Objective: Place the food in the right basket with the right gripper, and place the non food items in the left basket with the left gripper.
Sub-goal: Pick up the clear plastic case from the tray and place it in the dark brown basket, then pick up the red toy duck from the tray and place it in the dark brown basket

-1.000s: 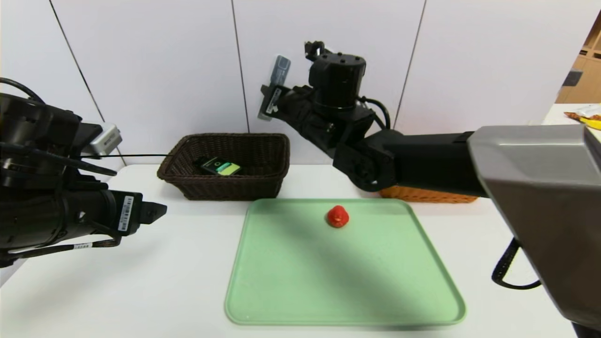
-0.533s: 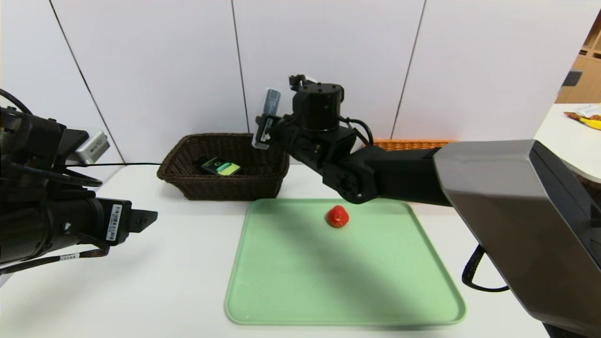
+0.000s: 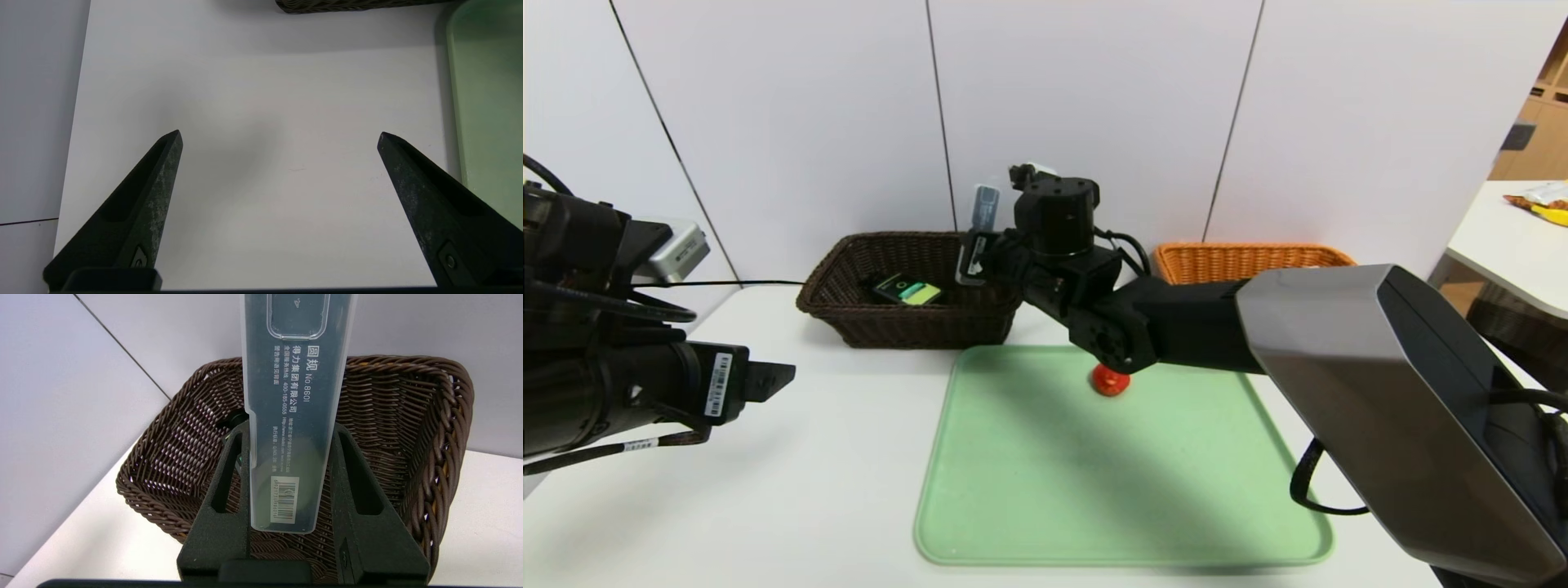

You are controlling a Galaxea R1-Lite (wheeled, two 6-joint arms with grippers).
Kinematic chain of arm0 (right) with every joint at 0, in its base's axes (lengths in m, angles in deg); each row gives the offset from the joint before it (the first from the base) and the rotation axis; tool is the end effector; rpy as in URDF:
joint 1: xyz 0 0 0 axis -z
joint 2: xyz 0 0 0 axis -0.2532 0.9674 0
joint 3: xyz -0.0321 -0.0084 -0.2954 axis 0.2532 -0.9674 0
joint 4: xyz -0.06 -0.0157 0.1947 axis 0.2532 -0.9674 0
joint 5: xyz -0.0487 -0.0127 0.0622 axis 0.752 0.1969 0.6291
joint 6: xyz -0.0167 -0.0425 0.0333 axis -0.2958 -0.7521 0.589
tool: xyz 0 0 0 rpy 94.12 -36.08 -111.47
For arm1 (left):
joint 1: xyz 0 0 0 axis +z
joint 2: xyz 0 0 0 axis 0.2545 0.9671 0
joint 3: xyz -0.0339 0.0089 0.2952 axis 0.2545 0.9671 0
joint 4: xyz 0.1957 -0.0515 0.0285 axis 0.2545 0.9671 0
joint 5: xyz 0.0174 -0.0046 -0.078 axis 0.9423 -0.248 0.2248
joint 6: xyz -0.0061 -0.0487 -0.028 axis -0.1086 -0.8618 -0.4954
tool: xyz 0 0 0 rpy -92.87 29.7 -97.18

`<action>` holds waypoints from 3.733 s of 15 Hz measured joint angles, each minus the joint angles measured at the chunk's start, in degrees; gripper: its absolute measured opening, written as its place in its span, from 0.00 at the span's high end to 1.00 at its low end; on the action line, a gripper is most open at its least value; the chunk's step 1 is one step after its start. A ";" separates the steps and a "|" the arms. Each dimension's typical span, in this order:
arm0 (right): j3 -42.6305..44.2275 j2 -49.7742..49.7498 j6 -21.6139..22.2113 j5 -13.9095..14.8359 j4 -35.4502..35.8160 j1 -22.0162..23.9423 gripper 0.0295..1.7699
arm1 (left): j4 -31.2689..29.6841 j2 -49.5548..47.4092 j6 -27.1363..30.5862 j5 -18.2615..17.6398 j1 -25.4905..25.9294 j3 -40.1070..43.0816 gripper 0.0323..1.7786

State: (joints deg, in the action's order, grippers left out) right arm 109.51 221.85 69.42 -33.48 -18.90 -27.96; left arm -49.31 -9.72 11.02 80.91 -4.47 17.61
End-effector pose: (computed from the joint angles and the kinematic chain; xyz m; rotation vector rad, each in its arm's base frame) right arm 0.4179 0.3750 0.1759 0.3619 0.1565 0.6016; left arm 0.2220 -0.0555 0.2083 0.0998 0.5781 0.0727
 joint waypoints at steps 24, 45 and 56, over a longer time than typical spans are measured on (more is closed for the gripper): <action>-20.26 -29.65 -13.18 7.95 -18.16 -1.06 0.08 | -4.34 1.05 0.22 -0.46 -3.85 -0.50 0.05; -28.56 -46.71 -19.35 5.74 -18.66 34.80 0.04 | -67.06 39.53 1.16 8.29 -35.39 5.38 0.05; -28.04 -46.86 -19.15 4.11 -18.22 37.75 0.04 | -61.00 46.47 0.33 7.83 -36.18 -5.12 0.05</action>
State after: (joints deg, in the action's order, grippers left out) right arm 81.47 174.98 50.27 -29.37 -37.12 9.79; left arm -110.31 36.75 11.35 88.73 -40.65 12.49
